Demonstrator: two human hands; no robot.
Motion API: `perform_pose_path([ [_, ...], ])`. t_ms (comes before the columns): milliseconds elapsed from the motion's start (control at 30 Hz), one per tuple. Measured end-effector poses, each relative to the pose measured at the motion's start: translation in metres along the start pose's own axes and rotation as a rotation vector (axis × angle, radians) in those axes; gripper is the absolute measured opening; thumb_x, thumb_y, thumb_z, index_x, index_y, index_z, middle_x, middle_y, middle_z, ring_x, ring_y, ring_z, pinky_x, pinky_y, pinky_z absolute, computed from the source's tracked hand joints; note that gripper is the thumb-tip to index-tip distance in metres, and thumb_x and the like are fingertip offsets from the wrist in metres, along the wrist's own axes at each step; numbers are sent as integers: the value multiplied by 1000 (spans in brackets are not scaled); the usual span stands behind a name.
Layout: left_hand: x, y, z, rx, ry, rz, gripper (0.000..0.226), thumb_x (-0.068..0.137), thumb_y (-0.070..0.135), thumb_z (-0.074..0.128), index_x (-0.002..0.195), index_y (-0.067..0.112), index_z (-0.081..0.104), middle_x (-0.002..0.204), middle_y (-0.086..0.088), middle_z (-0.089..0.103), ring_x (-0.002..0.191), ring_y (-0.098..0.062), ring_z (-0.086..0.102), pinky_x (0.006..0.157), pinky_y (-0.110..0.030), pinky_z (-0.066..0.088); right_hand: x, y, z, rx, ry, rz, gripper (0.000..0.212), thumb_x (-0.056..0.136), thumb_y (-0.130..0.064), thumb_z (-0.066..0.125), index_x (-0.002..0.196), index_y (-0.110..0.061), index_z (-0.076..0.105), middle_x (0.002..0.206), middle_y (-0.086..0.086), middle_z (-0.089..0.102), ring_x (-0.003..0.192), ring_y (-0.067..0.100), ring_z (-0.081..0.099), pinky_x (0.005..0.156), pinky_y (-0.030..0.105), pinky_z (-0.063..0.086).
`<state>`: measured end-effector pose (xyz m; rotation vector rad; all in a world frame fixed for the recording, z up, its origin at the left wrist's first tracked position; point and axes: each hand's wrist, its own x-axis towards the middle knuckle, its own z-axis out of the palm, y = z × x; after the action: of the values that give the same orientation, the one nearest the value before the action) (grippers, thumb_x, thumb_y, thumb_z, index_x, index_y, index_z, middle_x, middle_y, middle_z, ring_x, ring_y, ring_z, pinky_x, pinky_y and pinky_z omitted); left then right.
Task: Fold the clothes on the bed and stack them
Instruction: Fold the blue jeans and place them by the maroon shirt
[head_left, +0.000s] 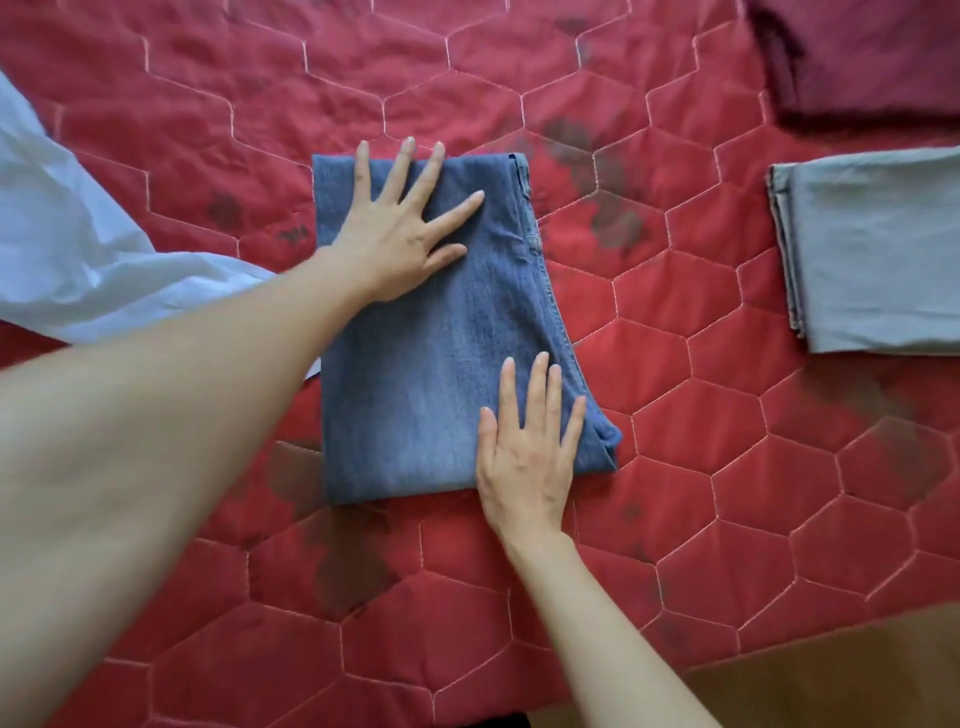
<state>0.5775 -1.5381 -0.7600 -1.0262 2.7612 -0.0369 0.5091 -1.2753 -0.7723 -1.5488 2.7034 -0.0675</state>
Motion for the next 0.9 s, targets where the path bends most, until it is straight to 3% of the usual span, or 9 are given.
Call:
perform_pose_path([
  [67,16,-13,-8,24,-26,73,73,83,71,-1,150,46,4,157,-19,16,140,-40,24,110,-64,14,2,1,2,14,12,-5,54,99,-38,35,149,-19,35,157,13,26,145,25,25,117,49,18],
  [133,22,-24,-15,21,-43,120,72,81,73,5,149,50,9,142,-20,36,119,-38,45,98,-51,33,3,3,2,33,13,-15,54,99,-39,35,149,-20,36,157,12,26,145,24,26,117,49,18],
  [233,17,-37,-21,-51,-64,58,61,89,67,26,147,53,16,121,-19,44,102,-37,51,82,-45,40,7,8,-3,1,3,-49,52,98,-39,34,146,-21,41,156,10,30,143,24,30,116,52,21],
  [367,-19,-26,-18,-192,-98,-190,57,93,58,40,147,52,22,118,-20,43,105,-39,47,85,-49,41,22,14,-17,-37,-74,-10,50,99,-40,30,146,-26,40,156,5,30,144,27,28,115,57,17],
  [500,-98,19,-12,-411,-75,-560,58,95,53,46,148,48,24,123,-20,40,107,-42,46,90,-53,40,35,27,-25,-21,-190,18,50,102,-43,23,151,-33,26,161,6,13,149,25,6,117,55,-3],
  [600,-166,66,-8,-573,-83,-739,64,94,53,48,151,44,19,122,-20,38,105,-41,47,90,-52,42,27,33,-26,-40,-233,22,52,103,-44,20,153,-31,17,162,7,3,150,23,-3,117,54,-8],
  [700,-215,111,-7,-689,-96,-799,71,94,52,50,153,37,14,118,-19,39,104,-37,47,90,-48,42,3,31,-27,-30,-235,-4,53,104,-42,22,154,-26,18,162,9,6,150,24,0,117,55,-4],
  [800,-243,146,-4,-565,-100,-819,71,95,45,50,154,25,18,132,-25,39,117,-39,44,97,-51,36,-26,26,-28,9,-240,-53,53,104,-39,26,153,-23,20,162,9,9,150,24,4,119,54,0],
  [900,-250,169,-1,-351,-52,-582,60,97,33,42,152,14,25,157,-24,16,145,-39,18,115,-59,11,-45,13,-28,93,-219,-193,52,102,-36,28,151,-20,28,160,10,18,149,25,11,119,52,9],
])
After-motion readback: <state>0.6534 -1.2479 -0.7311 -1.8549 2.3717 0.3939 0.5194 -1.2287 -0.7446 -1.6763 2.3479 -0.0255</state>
